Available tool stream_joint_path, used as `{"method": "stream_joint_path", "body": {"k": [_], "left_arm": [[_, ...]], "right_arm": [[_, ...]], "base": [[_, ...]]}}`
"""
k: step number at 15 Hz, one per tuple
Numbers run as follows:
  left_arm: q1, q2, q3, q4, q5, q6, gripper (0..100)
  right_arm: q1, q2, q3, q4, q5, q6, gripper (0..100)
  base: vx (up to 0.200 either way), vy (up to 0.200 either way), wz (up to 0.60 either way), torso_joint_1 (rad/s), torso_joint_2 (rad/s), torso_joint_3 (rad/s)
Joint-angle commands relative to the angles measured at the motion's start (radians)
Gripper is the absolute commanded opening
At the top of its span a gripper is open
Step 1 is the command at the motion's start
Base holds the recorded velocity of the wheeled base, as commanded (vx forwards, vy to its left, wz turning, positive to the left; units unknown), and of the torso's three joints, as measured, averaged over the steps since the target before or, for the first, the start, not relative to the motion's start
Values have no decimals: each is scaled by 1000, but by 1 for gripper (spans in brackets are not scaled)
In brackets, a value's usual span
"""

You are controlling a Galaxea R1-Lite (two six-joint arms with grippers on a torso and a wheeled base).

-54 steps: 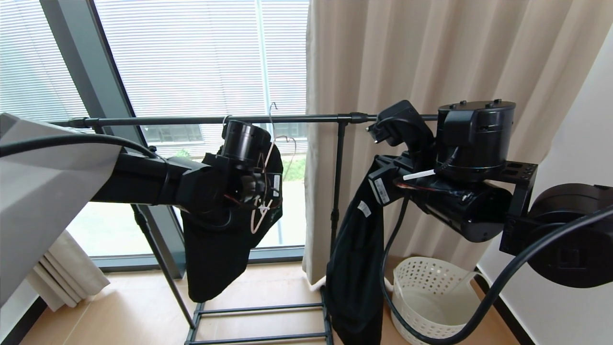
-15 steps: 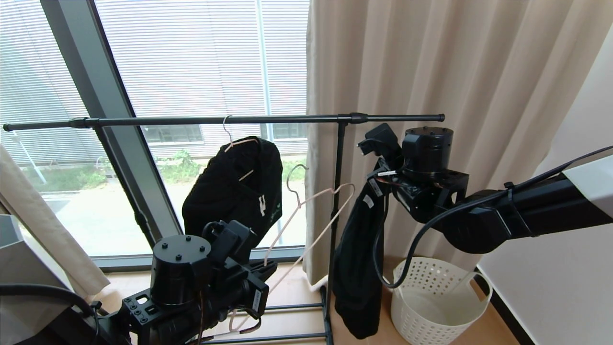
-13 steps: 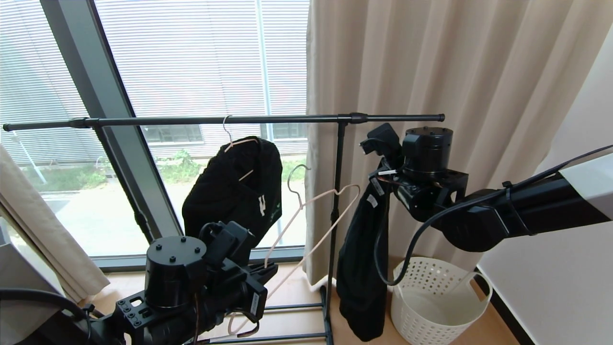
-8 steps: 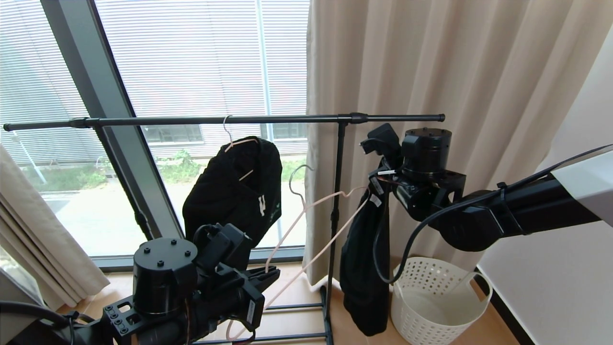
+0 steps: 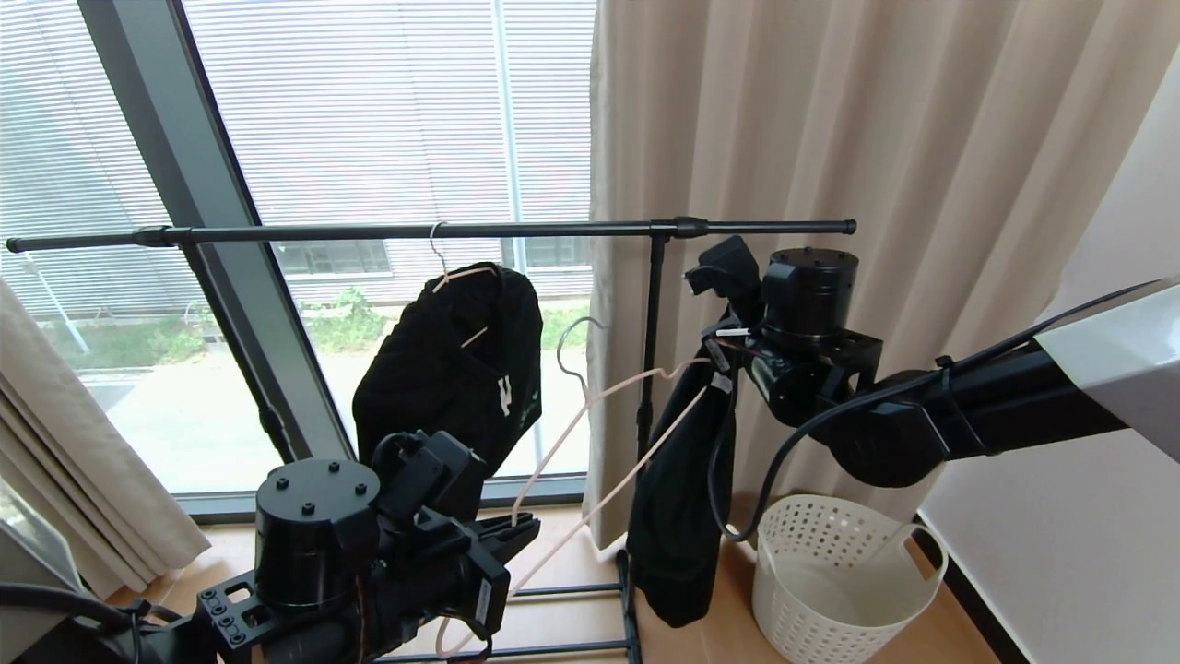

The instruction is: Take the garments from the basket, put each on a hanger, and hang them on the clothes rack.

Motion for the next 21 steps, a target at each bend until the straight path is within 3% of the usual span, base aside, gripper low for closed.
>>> {"method": "stream_joint_path", "body": {"k": [1, 6, 13, 17, 21], "left_arm": [[-5, 0, 1, 0, 0, 0, 0], [-10, -1, 13, -2, -5, 0, 0], [-25, 7, 44, -78, -33, 0, 0], [-21, 36, 13, -78, -17, -3, 0], [-18, 76, -17, -80, 59, -7, 0]], "right_arm": [[-10, 28, -21, -10, -7, -6, 0], [-14, 44, -44, -36, -31, -9, 0], [-14, 46, -44, -36, -33, -9, 0], [-10, 43, -36, -48, -33, -7, 0], [13, 37, -8, -53, -33, -7, 0]], "base": [[0, 0, 0, 0, 0, 0], [0, 0, 0, 0, 0, 0], [0, 0, 0, 0, 0, 0], [0, 0, 0, 0, 0, 0], [0, 0, 0, 0, 0, 0]]}}
